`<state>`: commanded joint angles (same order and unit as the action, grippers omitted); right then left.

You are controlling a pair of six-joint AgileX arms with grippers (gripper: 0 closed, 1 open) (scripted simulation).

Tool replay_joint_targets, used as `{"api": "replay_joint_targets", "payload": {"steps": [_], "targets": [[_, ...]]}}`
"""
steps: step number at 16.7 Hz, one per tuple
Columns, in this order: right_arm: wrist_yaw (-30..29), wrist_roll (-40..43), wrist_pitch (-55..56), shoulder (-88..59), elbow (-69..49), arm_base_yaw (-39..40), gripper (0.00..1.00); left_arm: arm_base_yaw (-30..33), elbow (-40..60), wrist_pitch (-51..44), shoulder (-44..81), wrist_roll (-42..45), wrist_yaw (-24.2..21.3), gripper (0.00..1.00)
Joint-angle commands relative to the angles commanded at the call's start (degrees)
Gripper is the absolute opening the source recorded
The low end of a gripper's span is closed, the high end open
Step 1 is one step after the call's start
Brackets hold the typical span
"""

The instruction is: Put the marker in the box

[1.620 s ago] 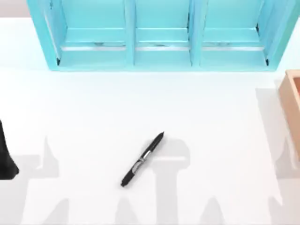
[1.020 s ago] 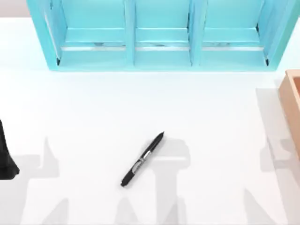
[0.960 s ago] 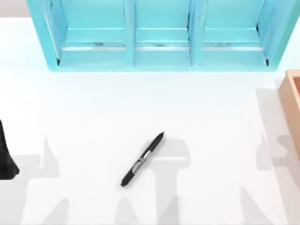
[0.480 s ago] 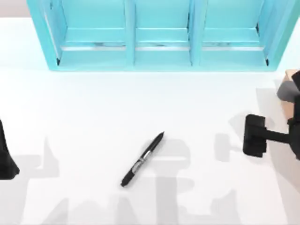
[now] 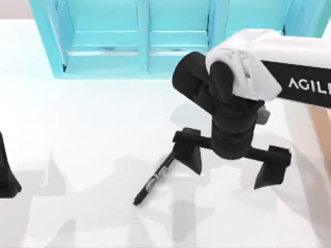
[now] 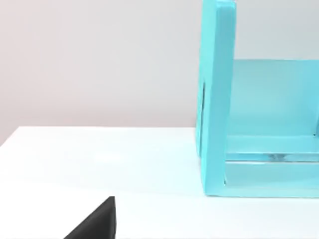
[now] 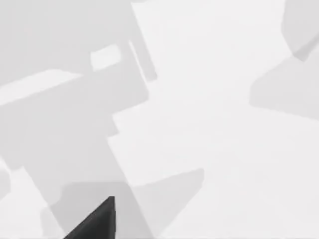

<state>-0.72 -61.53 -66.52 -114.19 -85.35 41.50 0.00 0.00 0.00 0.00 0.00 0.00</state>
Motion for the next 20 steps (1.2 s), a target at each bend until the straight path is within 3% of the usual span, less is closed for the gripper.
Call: {"api": "replay_joint_targets", "payload": {"steps": [4, 8, 16, 20], "targets": [[0.61, -11.64, -4.47, -11.95, -18.23, 3.46, 1.00, 0.00, 0.00, 0.00, 0.00, 0.00, 0.00, 1.00], [0.82, -18.81, -5.32, -17.20, -28.82, 4.76, 1.00, 0.00, 0.00, 0.00, 0.00, 0.00, 0.00, 1.00], [0.84, -20.01, -5.03, -17.75, -30.32, 4.60, 1.00, 0.00, 0.00, 0.00, 0.00, 0.00, 0.00, 1.00], [0.84, -19.99, 1.26, -19.92, -26.07, 4.83, 1.00, 0.00, 0.00, 0.00, 0.00, 0.00, 0.00, 1.00]]}}
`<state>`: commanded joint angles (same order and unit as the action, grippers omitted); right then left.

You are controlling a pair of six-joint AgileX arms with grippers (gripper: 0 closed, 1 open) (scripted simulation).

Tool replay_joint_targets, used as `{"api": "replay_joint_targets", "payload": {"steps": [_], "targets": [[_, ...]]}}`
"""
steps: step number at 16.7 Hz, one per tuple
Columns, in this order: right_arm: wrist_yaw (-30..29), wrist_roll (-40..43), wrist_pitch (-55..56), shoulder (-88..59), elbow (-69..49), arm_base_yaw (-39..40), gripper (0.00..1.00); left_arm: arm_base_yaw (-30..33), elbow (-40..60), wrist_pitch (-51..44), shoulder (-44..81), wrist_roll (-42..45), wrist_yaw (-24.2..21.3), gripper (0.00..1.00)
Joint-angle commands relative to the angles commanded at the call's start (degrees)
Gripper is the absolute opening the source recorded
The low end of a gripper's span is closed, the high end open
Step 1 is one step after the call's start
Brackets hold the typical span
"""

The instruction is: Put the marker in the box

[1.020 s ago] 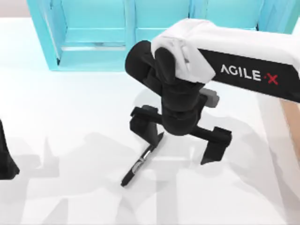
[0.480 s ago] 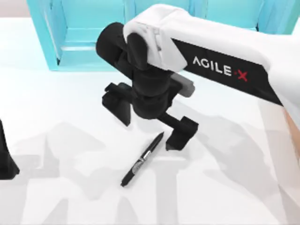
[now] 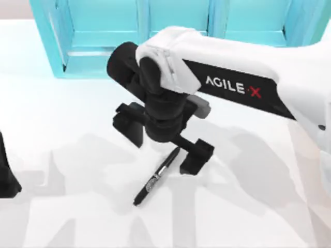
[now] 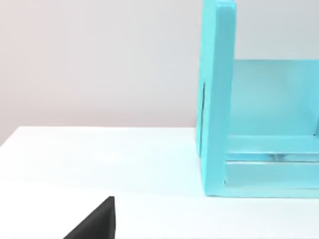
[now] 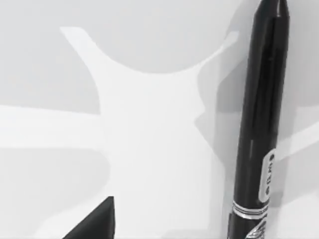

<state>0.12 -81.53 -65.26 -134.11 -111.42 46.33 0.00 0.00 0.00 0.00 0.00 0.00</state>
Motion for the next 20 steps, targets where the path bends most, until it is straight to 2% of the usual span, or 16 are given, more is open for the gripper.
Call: {"api": "replay_joint_targets", "payload": {"steps": [5, 10, 20], "targets": [[-0.06, -0.30, 11.08, -3.83, 7.06, 0.20, 1.00, 0.00, 0.00, 0.00, 0.00, 0.00, 0.00, 1.00], [-0.06, -0.32, 11.97, -4.18, 7.78, 0.23, 1.00, 0.00, 0.00, 0.00, 0.00, 0.00, 0.00, 1.00], [-0.06, -0.32, 11.97, -4.18, 7.78, 0.23, 0.25, 0.00, 0.00, 0.00, 0.00, 0.00, 0.00, 1.00]]}}
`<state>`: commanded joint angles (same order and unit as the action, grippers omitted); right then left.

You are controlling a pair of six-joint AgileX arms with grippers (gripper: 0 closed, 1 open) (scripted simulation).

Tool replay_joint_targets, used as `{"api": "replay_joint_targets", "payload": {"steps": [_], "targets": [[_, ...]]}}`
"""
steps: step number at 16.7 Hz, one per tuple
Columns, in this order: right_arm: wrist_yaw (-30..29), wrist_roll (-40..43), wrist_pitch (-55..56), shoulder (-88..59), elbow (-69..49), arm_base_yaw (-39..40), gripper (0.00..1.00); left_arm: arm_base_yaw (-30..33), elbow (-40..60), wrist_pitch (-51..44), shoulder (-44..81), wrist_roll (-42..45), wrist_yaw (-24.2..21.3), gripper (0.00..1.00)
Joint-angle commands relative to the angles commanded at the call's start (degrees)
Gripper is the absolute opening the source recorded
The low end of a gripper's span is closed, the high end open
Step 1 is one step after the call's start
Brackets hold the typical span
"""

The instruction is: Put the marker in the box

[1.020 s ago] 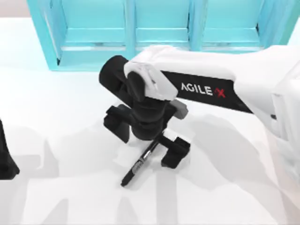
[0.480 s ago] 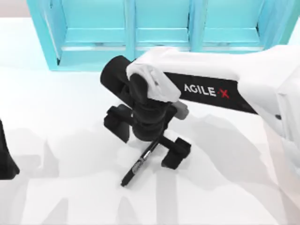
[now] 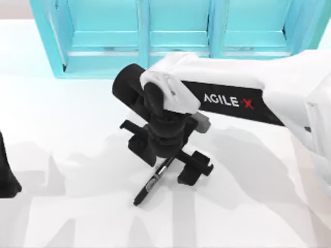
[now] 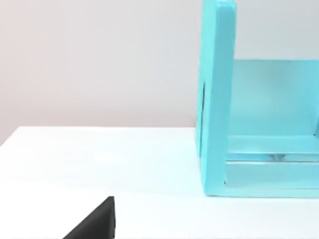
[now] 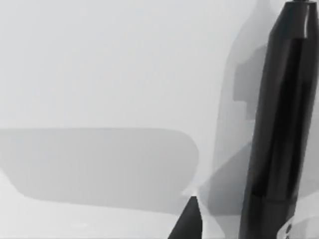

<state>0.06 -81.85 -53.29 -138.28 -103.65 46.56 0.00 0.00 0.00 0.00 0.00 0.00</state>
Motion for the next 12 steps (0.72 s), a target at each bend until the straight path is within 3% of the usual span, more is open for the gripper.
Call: {"api": "replay_joint_targets", "payload": {"steps": [3, 11, 12], "targets": [[0.00, 0.00, 0.00, 0.00, 0.00, 0.00, 0.02, 0.00, 0.00, 0.00, 0.00, 0.00, 0.00, 1.00], [0.00, 0.00, 0.00, 0.00, 0.00, 0.00, 0.00, 0.00, 0.00, 0.00, 0.00, 0.00, 0.00, 1.00], [-0.53, 2.00, -4.35, 4.13, 0.54, -0.31, 0.00, 0.00, 0.00, 0.00, 0.00, 0.00, 0.00, 1.00]]}}
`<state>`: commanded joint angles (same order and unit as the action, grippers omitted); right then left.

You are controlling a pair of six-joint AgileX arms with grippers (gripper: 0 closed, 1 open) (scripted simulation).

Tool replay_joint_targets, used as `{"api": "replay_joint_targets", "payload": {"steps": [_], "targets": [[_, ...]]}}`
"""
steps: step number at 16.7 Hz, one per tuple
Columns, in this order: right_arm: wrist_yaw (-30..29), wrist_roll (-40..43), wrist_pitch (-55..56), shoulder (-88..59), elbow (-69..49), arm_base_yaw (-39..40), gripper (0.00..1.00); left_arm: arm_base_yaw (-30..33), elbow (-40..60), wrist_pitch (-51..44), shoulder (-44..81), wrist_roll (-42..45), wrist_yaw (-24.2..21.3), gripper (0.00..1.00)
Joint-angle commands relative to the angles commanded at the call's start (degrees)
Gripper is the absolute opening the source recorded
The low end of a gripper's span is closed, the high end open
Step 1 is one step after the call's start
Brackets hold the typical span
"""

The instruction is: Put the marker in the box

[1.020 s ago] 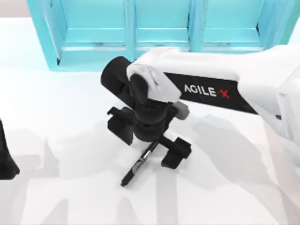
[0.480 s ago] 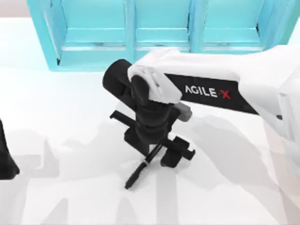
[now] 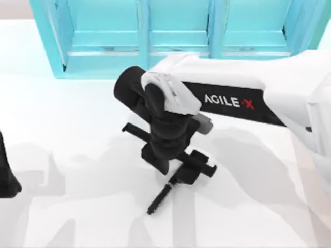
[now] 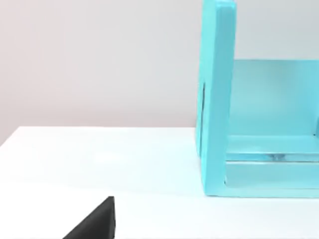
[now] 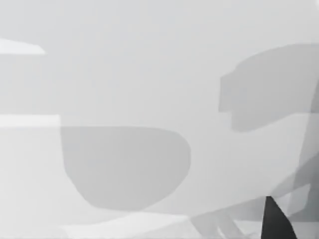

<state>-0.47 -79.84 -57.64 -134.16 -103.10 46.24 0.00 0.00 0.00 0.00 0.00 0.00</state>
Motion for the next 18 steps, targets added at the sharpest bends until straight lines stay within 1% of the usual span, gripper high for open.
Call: {"api": "replay_joint_targets", "payload": {"steps": [3, 12, 18], "targets": [[0.00, 0.10, -2.21, 0.15, -1.76, 0.10, 0.00, 0.00, 0.00, 0.00, 0.00, 0.00, 0.00, 1.00], [0.04, 0.14, -19.87, 3.13, -16.64, -0.13, 0.00, 0.00, 0.00, 0.00, 0.00, 0.00, 0.00, 1.00], [0.05, 0.11, -20.41, 3.07, -17.16, -0.11, 0.00, 0.00, 0.00, 0.00, 0.00, 0.00, 0.00, 1.00]]}}
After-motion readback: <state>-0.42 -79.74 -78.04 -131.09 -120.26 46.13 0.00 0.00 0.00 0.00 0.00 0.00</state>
